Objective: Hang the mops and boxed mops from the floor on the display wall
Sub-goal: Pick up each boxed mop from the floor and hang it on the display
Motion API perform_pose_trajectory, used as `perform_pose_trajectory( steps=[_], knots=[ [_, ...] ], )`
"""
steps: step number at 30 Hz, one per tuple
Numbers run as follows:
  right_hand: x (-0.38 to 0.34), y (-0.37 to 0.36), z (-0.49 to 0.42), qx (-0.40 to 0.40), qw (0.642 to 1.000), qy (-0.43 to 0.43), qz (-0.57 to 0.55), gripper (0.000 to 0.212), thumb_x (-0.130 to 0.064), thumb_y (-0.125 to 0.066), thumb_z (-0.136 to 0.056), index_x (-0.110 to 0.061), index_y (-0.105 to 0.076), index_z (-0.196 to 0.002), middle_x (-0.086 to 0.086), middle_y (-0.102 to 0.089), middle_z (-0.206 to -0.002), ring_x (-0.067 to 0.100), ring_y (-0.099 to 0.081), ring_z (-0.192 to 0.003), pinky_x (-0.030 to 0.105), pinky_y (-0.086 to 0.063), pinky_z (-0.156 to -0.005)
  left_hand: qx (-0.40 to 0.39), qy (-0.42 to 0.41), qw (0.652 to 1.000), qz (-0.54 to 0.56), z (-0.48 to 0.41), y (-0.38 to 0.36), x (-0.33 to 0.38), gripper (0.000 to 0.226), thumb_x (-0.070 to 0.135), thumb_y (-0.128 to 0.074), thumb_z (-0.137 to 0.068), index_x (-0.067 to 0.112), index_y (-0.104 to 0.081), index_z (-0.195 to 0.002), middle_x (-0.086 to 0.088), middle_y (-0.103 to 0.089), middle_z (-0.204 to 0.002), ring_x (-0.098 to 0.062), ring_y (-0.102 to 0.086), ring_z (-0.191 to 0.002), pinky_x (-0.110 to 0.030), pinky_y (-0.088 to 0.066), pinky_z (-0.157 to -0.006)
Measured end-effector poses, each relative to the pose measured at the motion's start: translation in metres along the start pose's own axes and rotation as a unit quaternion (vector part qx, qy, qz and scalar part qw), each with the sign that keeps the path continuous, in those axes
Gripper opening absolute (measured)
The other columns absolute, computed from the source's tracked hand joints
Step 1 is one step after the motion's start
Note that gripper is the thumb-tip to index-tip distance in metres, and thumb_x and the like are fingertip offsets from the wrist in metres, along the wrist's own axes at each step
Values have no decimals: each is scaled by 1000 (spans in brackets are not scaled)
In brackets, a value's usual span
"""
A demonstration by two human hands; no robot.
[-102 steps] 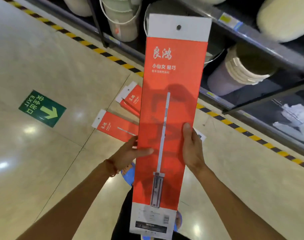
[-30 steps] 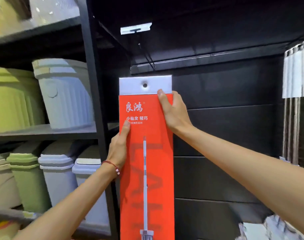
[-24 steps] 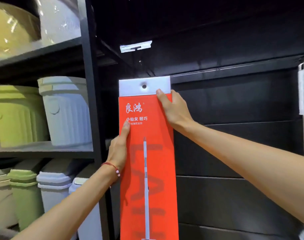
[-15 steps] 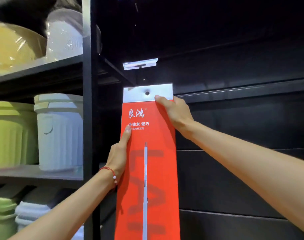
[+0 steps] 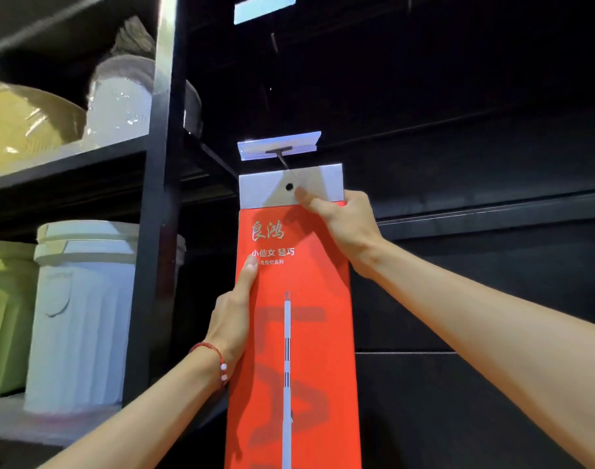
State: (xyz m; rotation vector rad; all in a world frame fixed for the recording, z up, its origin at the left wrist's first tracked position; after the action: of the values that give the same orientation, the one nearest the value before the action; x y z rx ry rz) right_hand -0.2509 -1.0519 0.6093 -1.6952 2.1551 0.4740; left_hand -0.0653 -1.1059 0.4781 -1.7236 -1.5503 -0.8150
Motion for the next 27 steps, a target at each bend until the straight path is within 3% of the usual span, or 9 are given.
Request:
perform_pose_trajectory(
  steps=[4, 6, 8, 11, 13, 15, 19, 21, 27],
  knots=[
    [4, -4, -14, 1, 1000, 7, -4, 57, -64, -81, -70, -8, -81, -81, 19, -78, -85, 38, -77, -89, 59, -59, -87, 18, -26, 999, -17, -10, 2, 4, 74, 93, -51, -71, 32, -84, -98, -4, -82, -97, -26, -79, -92, -48, -56, -100],
    [7, -1, -17, 10, 1000, 4, -19, 59, -61, -83, -67, -4, -78, -80, 22, -77, -86, 36, -77, -82, 56, -59, -78, 19, -31, 999, -23, -13, 1, 4, 72, 93, -50, -71, 35, -83, -97, -2, -82, -97, -24, -79, -92, -47, -56, -99],
    [13, 2, -18, 13, 999, -7, -30, 57, -57, -85, -65, -3, -74, -76, 16, -75, -78, 32, -73, -73, 48, -56, -69, 19, -33, 999, -28, -15, 0, 1, 71, 92, -48, -73, 36, -83, -97, -1, -82, -97, -23, -79, -93, -46, -56, -100],
    [28, 7, -16, 29, 998, -32, -36, 43, -50, -85, -65, -10, -74, -71, 10, -73, -75, 25, -67, -69, 43, -53, -66, 23, -18, 998, -48, -22, -1, -13, 88, 101, -47, -63, 30, -84, -98, -1, -82, -97, -25, -78, -94, -48, -56, -100],
    [44, 10, -10, 50, 997, -43, -36, 50, -50, -84, -66, -3, -75, -77, 19, -77, -84, 25, -67, -71, 49, -57, -68, 27, -1, 998, -54, -27, -2, -27, 96, 107, -47, -52, 31, -84, -98, 0, -82, -98, -27, -77, -95, -49, -55, -101],
    [60, 11, -2, 58, 997, -42, -25, 50, -52, -83, -73, -6, -76, -89, 16, -79, -92, 21, -73, -78, 51, -60, -76, 28, 13, 998, -59, -32, -5, -43, 95, 108, -48, -50, 33, -84, -97, 1, -82, -98, -27, -77, -96, -49, -54, -103],
    [86, 18, 14, 102, 994, -30, 11, 38, -49, -75, -90, -24, -66, -117, -5, -74, -111, 11, -72, -99, 34, -59, -88, 40, 36, 997, -60, -43, -11, -64, 97, 107, -52, -49, 28, -84, -94, -2, -82, -96, -30, -77, -94, -49, -55, -100],
    [100, 19, 23, 110, 993, -30, 38, 34, -48, -70, -93, -30, -60, -119, -7, -70, -117, 7, -68, -101, 26, -55, -86, 55, 54, 995, -62, -53, -14, -75, 102, 108, -52, -44, 23, -85, -91, -3, -82, -94, -32, -77, -93, -49, -55, -100],
    [167, 24, 61, 79, 994, -56, 39, 28, -43, -66, -98, -34, -60, -125, -16, -73, -112, -5, -69, -98, 22, -53, -89, 104, 80, 988, -87, -82, -33, -109, 107, 109, -49, -43, 16, -80, -84, -9, -78, -94, -35, -73, -96, -48, -57, -96]
  ],
)
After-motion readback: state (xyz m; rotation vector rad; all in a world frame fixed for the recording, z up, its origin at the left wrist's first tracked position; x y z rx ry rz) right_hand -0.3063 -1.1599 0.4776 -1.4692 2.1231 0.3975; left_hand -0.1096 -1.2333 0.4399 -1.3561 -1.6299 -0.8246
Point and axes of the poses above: each hand's wrist, its own z-axis away from the middle knuckle, its own y-axis out of the back of the hand, x = y × z, the point moved 8 cm from there along -z, towards the middle knuckle
